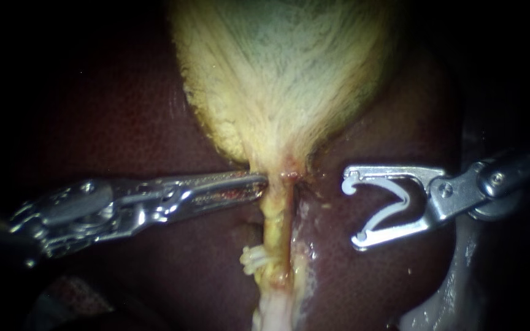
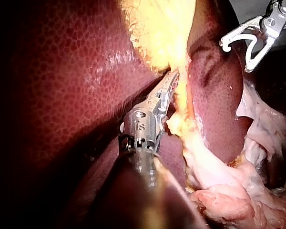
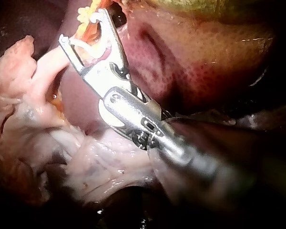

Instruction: Clipping third clip left tube

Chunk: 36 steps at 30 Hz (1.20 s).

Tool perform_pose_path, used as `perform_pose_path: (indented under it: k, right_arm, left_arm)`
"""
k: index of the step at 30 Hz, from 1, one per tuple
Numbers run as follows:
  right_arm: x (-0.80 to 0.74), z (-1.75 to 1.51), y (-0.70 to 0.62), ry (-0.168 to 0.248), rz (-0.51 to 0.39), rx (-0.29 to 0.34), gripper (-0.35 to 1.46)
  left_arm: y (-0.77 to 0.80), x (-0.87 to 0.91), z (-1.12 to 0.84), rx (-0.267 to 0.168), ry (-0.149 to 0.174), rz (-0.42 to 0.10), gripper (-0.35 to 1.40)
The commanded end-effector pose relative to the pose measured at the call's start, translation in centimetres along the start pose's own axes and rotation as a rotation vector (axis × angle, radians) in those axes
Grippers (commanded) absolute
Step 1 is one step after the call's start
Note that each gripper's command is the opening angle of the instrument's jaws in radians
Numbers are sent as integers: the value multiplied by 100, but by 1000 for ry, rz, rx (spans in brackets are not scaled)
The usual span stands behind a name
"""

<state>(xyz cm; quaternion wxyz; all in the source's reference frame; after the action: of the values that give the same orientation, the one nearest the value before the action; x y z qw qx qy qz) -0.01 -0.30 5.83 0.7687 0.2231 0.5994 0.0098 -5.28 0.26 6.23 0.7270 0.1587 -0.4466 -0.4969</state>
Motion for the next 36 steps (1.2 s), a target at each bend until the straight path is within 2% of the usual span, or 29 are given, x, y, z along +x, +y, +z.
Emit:
perform_pose_path:
  k: [1, 13, 17, 24, 31, 36]
  right_arm:
    - [0, 0, 0, 0, 0, 1, 60]
    - [2, 7, 0, -1, -6, -2, 60]
    - [1, 17, -1, 3, 38, -2, 60]
    - [-9, 57, -5, 14, 150, 17, 60]
    - [-19, 87, -8, 17, 215, 22, 60]
    - [-24, 102, -5, 18, 242, 18, 60]
  left_arm:
    - [0, 0, 0, 0, 0, 0, 2]
    - [1, 0, -4, 2, 1, 0, 2]
    - [3, 1, -10, 6, 3, 1, 2]
    - [6, 0, -29, 5, 3, 1, 2]
    - [9, -4, -57, -7, -6, -1, 0]
    - [13, -6, -68, -14, -11, -3, 0]
